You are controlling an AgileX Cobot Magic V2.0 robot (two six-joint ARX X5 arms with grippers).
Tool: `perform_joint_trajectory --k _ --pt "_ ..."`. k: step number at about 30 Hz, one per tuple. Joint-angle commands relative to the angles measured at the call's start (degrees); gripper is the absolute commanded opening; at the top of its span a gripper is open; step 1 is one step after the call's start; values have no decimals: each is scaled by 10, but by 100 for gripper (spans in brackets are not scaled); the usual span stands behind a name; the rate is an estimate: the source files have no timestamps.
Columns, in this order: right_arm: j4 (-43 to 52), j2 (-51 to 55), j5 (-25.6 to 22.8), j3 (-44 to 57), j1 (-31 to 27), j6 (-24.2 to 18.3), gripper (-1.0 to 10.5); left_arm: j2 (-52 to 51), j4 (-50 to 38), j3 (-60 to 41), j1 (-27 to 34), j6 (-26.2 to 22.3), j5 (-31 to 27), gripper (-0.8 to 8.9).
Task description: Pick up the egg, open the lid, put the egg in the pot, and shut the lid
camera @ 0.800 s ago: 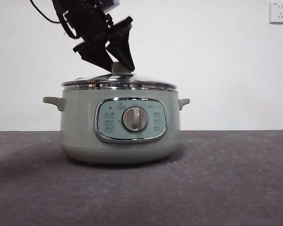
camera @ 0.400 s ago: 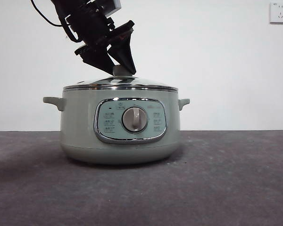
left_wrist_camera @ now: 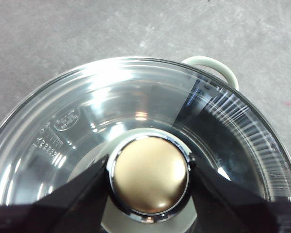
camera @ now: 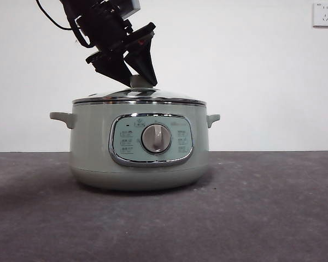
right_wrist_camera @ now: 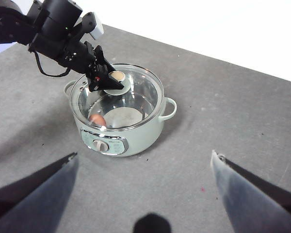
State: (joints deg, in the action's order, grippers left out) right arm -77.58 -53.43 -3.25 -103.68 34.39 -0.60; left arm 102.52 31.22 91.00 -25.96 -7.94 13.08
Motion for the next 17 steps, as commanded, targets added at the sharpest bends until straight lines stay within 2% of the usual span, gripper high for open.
perform_joint_trajectory --k 1,11,17 --pt "-13 1 -2 5 1 7 465 4 5 0 -2 9 4 386" --pt "-13 1 -2 5 1 9 465 -27 12 0 0 10 4 386" --pt "-13 1 -2 5 1 10 465 -94 60 0 4 14 4 386"
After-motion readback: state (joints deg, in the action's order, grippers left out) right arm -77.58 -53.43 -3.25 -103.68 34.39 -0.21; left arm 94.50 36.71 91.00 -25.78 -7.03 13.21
